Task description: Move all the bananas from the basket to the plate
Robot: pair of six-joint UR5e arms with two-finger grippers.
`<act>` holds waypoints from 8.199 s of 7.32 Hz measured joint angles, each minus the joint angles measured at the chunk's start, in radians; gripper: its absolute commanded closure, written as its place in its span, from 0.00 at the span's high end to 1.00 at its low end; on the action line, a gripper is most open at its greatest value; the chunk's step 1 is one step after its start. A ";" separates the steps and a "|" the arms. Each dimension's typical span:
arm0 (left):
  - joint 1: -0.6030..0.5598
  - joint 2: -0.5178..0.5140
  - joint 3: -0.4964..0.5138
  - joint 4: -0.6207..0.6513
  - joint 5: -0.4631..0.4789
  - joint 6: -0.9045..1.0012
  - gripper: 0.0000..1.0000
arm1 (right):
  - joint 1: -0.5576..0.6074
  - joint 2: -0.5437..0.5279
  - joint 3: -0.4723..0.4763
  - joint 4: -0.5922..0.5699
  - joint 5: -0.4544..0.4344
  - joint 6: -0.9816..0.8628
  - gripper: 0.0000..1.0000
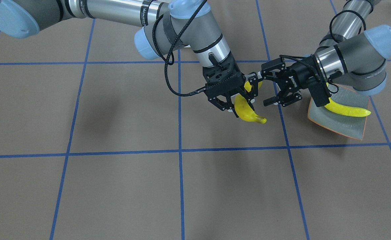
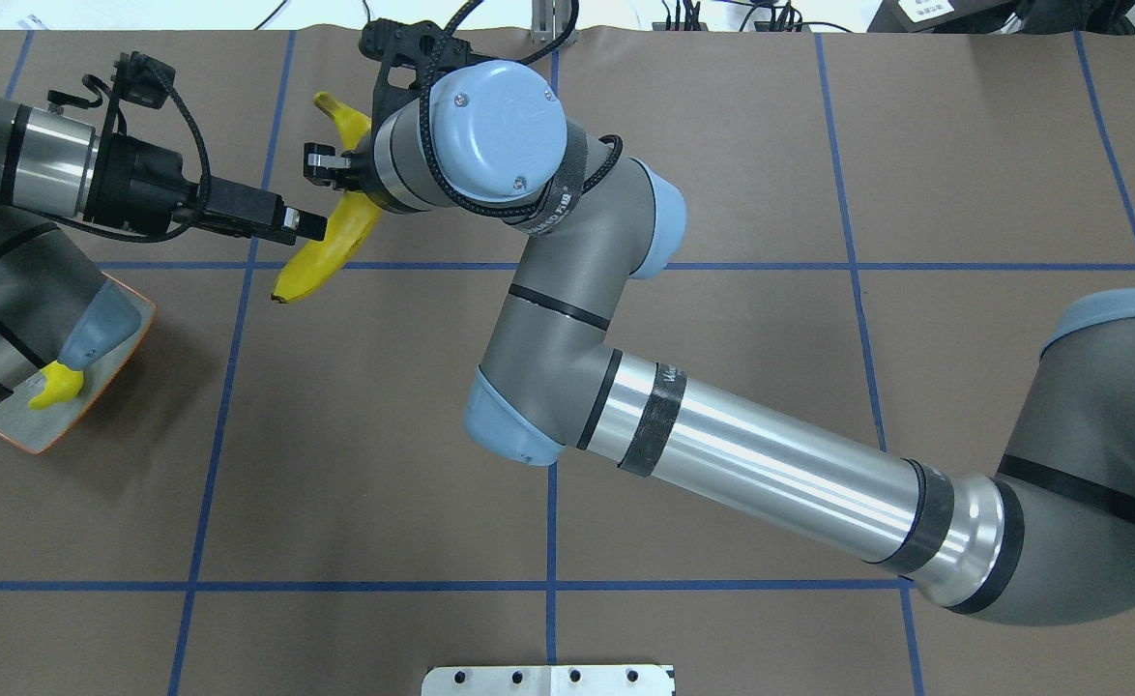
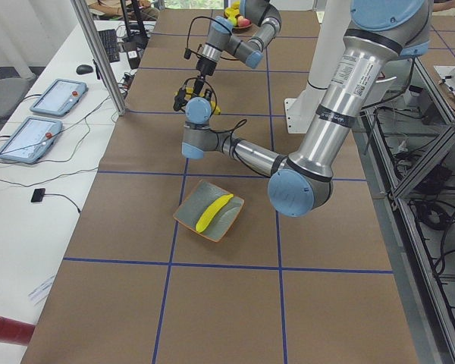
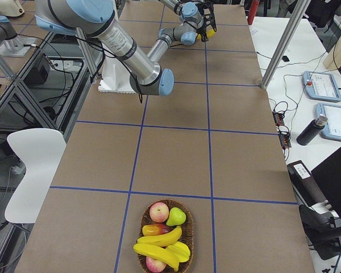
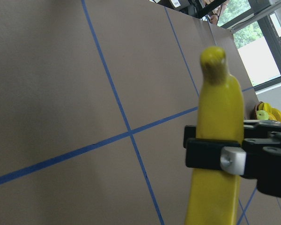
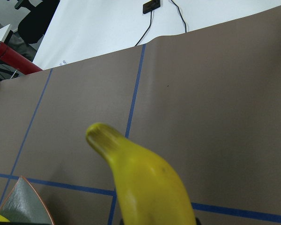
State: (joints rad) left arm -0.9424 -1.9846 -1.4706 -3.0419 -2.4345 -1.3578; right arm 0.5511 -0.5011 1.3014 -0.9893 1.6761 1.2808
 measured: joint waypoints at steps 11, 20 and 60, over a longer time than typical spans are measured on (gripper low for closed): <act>-0.008 0.074 -0.005 0.006 -0.008 -0.013 0.00 | 0.036 -0.188 0.202 0.072 0.004 0.004 1.00; -0.229 0.291 0.189 0.020 -0.112 1.147 0.00 | 0.400 -0.692 0.436 -0.114 0.351 -0.573 1.00; -0.360 0.237 0.188 0.216 -0.077 1.087 0.99 | 1.292 -1.244 -0.111 -0.166 0.566 -1.576 0.00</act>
State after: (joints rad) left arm -1.3025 -1.7472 -1.2824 -2.8256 -2.5111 -0.2706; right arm 1.8433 -1.7453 1.1902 -1.1551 2.2421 -0.2949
